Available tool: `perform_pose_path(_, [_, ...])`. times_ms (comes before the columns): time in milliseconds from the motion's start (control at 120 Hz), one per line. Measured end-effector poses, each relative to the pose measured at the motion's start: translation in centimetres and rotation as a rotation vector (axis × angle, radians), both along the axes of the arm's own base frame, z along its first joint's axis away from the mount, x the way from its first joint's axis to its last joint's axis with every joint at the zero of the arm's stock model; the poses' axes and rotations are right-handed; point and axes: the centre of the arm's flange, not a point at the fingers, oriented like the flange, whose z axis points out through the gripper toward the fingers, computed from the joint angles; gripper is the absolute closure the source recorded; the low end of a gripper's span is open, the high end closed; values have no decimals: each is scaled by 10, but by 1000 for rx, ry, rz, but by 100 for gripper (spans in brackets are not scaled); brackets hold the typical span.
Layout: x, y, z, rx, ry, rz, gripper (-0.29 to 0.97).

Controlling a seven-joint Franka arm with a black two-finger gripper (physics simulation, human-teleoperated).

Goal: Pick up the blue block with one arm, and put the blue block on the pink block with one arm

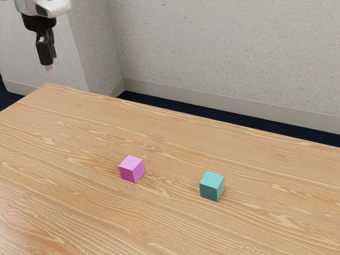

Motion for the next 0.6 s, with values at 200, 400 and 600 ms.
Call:
perform_pose_path(200, [-6, -1, 32, 14, -37, -124, 0])
perform_pose_path(400, [-54, -70, 145, 56, -206, -333, 0])
perform_pose_path(600, [-41, -44, 123, 81, -122, -332, 0])
